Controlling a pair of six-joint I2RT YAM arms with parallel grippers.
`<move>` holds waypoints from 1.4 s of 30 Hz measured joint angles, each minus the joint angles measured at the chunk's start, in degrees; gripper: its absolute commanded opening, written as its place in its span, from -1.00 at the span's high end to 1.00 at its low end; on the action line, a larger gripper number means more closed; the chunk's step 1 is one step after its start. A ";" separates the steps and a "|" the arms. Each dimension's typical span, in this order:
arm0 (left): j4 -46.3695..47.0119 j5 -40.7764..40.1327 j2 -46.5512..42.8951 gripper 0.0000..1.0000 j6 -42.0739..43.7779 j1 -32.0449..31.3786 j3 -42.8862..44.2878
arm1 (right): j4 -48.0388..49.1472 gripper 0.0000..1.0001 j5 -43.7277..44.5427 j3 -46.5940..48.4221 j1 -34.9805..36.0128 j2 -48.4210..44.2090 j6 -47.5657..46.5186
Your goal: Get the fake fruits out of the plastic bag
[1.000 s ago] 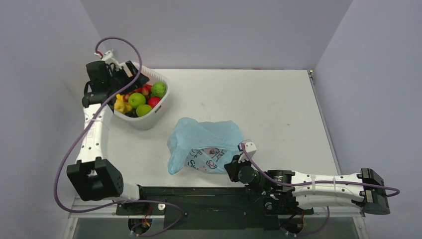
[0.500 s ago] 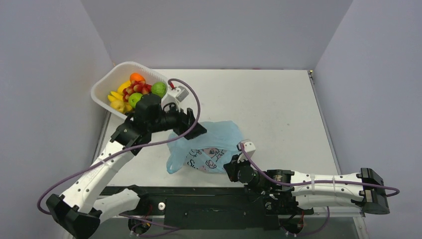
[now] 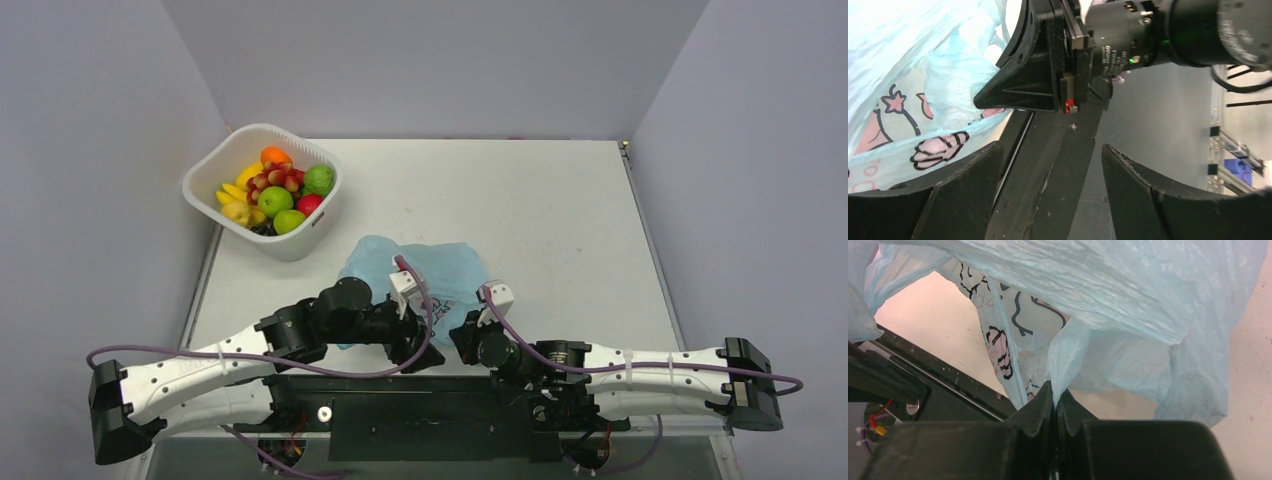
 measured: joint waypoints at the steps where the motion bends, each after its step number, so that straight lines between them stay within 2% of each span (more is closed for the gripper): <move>1: 0.94 -1.70 1.55 -0.34 -0.02 -1.40 0.00 | 0.00 1.00 0.00 0.00 0.00 0.00 0.04; 9: 4.83 -12.87 10.16 -0.26 -1.18 -3.41 0.02 | -0.02 1.00 0.00 -0.02 0.00 -0.61 0.57; 17: 5.31 -22.69 10.64 -0.11 -4.33 -1.49 -1.01 | 0.35 1.00 0.00 -0.66 0.00 -2.73 1.09; 24: 8.57 -22.62 14.25 -0.05 -6.36 5.38 -2.38 | 2.40 1.00 -1.27 -3.63 0.00 -2.08 1.68; 32: 10.80 -22.23 20.44 0.01 -6.19 6.95 -4.70 | 6.67 1.00 -4.74 -4.90 0.70 3.48 1.97; 37: 10.62 -23.32 20.20 -0.01 -6.25 7.06 -9.07 | 8.20 1.00 -6.58 -4.90 1.57 6.69 1.95; 42: 8.41 -24.92 16.06 -0.07 -6.27 7.06 -13.18 | 8.61 1.00 -7.10 -4.90 1.86 7.26 1.92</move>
